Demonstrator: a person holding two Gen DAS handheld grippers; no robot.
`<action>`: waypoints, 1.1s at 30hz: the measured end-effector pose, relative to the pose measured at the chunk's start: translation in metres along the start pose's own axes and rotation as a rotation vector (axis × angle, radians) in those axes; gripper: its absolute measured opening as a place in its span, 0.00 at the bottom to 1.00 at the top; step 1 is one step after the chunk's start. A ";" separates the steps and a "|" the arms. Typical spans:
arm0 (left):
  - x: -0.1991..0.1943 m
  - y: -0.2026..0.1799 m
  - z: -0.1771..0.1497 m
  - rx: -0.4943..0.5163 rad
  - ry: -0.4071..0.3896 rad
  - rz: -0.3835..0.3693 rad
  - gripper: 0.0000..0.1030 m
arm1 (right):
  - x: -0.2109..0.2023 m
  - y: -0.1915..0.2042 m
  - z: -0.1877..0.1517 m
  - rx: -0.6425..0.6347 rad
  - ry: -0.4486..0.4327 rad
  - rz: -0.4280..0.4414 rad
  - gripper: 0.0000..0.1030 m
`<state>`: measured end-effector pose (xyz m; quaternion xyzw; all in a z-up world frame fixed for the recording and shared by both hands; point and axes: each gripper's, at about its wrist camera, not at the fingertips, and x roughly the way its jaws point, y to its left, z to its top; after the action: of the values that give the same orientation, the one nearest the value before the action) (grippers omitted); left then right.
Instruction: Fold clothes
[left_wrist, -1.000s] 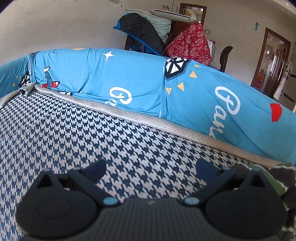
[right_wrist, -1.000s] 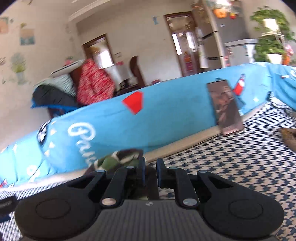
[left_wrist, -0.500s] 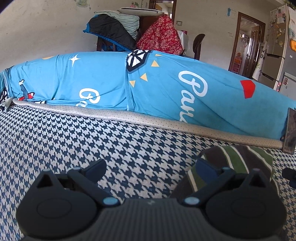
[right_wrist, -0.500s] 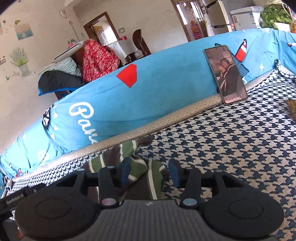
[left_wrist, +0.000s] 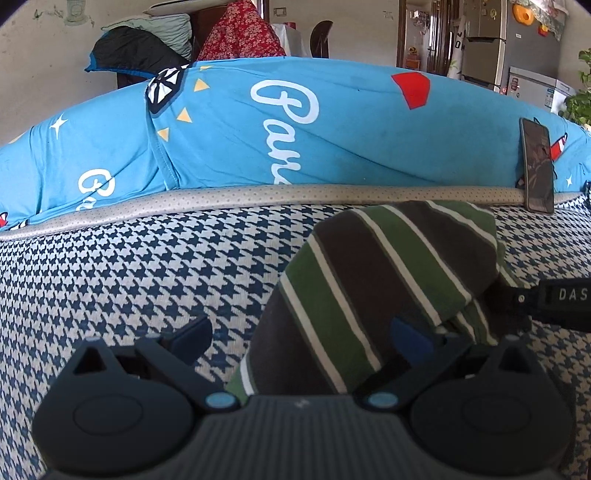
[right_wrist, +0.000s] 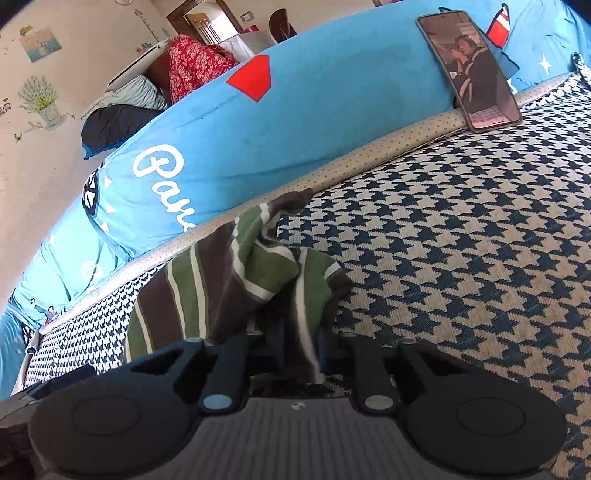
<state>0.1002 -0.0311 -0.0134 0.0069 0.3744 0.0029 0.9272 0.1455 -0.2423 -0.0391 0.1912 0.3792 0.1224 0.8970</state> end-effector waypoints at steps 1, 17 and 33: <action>0.002 -0.002 -0.001 0.009 0.005 -0.001 1.00 | -0.001 0.002 0.001 -0.001 -0.016 0.000 0.09; 0.026 0.028 0.008 -0.105 0.069 0.170 1.00 | -0.078 0.001 0.050 -0.021 -0.456 -0.218 0.03; 0.003 0.096 0.021 -0.349 -0.031 0.321 1.00 | -0.029 -0.010 0.028 0.034 -0.115 0.002 0.55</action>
<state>0.1170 0.0646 0.0007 -0.0938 0.3482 0.2149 0.9076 0.1469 -0.2686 -0.0072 0.2134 0.3288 0.1055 0.9139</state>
